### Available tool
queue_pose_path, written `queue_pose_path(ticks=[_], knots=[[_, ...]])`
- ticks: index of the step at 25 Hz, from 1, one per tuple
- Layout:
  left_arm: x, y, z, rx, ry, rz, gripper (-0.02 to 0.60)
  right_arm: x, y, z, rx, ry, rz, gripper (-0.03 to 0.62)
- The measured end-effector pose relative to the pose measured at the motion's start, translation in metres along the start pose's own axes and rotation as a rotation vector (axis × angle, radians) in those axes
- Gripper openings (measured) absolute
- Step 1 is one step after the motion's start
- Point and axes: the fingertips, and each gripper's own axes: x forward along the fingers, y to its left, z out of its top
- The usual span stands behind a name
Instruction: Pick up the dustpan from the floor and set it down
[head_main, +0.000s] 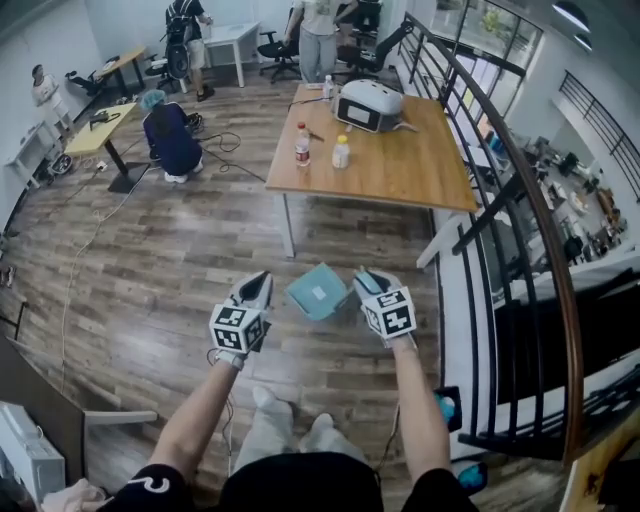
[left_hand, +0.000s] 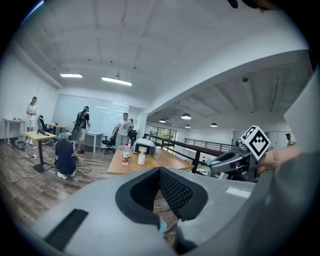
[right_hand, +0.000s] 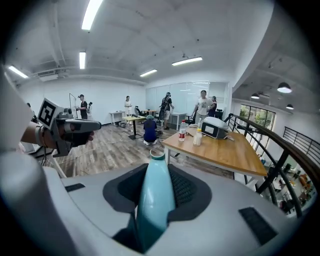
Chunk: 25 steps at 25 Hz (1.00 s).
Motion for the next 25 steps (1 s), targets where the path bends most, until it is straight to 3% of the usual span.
queue_pose_path(ticks=[12,25], knots=[[-0.006,-0.034,0.031,0.024,-0.014,-0.027,-0.002,-0.067,-0.020,0.034,0.006,-0.056,-0.072,0.110],[0.025,-0.118,0.023,0.068,0.012,-0.111,-0.002,-0.128,-0.062,-0.013,0.052,-0.057,-0.133,0.110]])
